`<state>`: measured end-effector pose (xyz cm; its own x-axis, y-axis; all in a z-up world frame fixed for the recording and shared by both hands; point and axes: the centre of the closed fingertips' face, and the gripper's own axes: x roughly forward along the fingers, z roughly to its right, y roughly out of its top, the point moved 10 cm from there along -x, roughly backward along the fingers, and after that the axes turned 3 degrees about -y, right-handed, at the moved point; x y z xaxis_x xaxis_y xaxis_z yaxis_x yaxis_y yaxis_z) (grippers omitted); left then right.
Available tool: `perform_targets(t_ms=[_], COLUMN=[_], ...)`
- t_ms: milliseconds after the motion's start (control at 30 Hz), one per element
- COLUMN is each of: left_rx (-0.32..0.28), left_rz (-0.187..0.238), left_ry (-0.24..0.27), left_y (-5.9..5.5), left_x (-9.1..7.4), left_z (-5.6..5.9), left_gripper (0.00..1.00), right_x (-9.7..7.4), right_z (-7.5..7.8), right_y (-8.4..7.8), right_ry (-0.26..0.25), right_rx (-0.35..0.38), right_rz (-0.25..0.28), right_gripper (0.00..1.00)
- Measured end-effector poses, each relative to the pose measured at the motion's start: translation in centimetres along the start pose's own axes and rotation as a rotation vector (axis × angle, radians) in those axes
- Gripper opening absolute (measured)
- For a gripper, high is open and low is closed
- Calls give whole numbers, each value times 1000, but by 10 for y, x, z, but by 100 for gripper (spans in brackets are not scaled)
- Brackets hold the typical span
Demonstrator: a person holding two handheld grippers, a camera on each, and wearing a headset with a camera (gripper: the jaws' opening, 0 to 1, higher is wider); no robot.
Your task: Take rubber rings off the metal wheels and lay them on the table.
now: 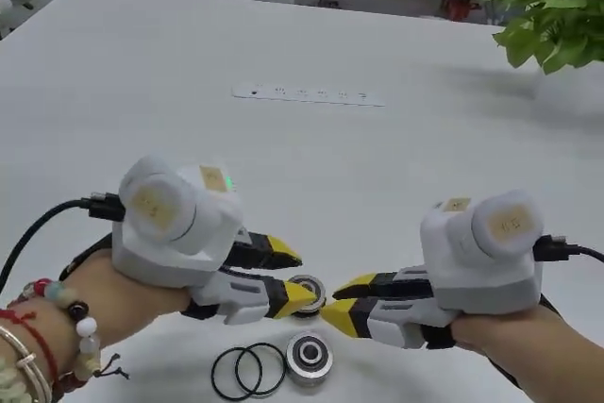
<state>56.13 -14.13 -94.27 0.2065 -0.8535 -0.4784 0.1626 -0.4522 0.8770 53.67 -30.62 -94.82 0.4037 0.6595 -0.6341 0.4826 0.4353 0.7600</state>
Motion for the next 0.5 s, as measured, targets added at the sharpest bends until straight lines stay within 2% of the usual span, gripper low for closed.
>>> perform_targets(t_ms=[133,267,500], left_rx=[27,-11,-9], left_rz=[-50,-40,-43], left_ry=[8,5,3], left_y=[-5,-4,-4], left_x=[3,4,4], left_z=[1,1,3], left_gripper=[17,14,14], right_x=[1,1,2], right_z=[0,-1,-1], right_y=[1,2,1], right_ry=[1,0,-2], right_rx=[-1,-4,-23], right_rz=[4,3,-2], right_gripper=[13,13,14])
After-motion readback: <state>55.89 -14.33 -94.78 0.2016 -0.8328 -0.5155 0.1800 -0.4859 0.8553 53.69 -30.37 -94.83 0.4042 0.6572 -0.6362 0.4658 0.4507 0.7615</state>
